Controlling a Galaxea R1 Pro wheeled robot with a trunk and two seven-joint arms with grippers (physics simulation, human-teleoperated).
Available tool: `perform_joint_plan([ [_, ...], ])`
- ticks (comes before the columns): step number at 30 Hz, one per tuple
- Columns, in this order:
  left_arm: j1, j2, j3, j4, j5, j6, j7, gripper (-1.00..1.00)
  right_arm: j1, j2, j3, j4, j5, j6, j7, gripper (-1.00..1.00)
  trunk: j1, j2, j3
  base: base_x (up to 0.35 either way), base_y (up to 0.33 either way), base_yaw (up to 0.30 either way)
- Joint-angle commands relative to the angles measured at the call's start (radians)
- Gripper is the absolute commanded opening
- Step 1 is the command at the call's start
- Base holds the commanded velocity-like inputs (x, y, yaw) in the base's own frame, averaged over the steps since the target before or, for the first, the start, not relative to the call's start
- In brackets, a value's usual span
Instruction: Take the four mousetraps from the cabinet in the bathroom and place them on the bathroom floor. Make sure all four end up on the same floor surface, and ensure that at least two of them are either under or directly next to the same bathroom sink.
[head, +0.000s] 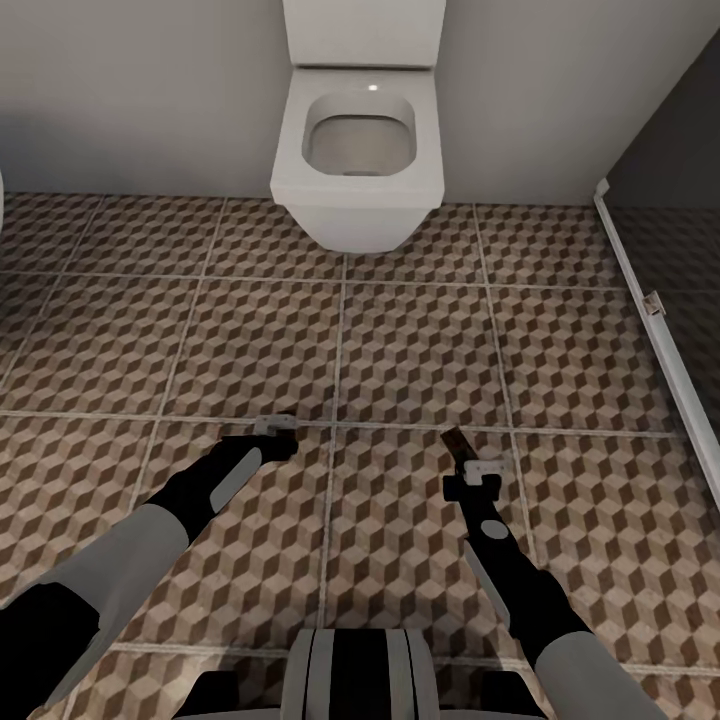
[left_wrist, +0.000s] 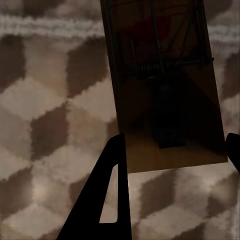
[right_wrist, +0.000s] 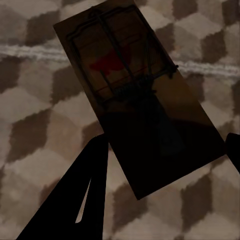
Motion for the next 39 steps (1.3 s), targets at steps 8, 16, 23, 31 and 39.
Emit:
perform_joint_plan([
  [8, -0.001, 0.002, -0.020, -0.073, 0.011, 0.002, 0.007, -1.00, -0.144, 0.022, 0.004, 0.243, -0.009, -0.077, -0.016, -1.00, 0.000, 0.000, -0.001, 0.000, 0.000, 0.000],
  [16, -0.001, 0.004, -0.052, -0.087, 0.012, 0.003, 0.005, -1.00, -0.244, 0.071, 0.005, 0.329, -0.008, -0.097, -0.018, -1.00, 0.000, 0.000, -0.001, 0.000, 0.000, 0.000],
  [23, 0.000, 0.034, -0.183, -0.078, 0.014, 0.000, 0.000, -1.00, -0.280, 0.099, 0.006, 0.379, -0.008, -0.098, -0.017, -1.00, 0.000, 0.000, -0.001, 0.000, 0.000, 0.000],
  [31, 0.013, 0.137, -0.294, 0.022, 0.019, -0.113, -0.147, -1.00, -0.283, 0.104, 0.010, 0.398, -0.009, -0.099, -0.011, -1.00, 0.000, 0.000, -0.001, 0.000, 0.000, 0.000],
  [39, 0.017, 0.160, -0.293, 0.166, 0.019, -0.258, -0.340, -1.00, -0.282, 0.105, 0.049, 0.406, -0.011, -0.119, -0.011, -1.00, 0.000, 0.000, -0.001, 0.000, 0.000, 0.000],
])
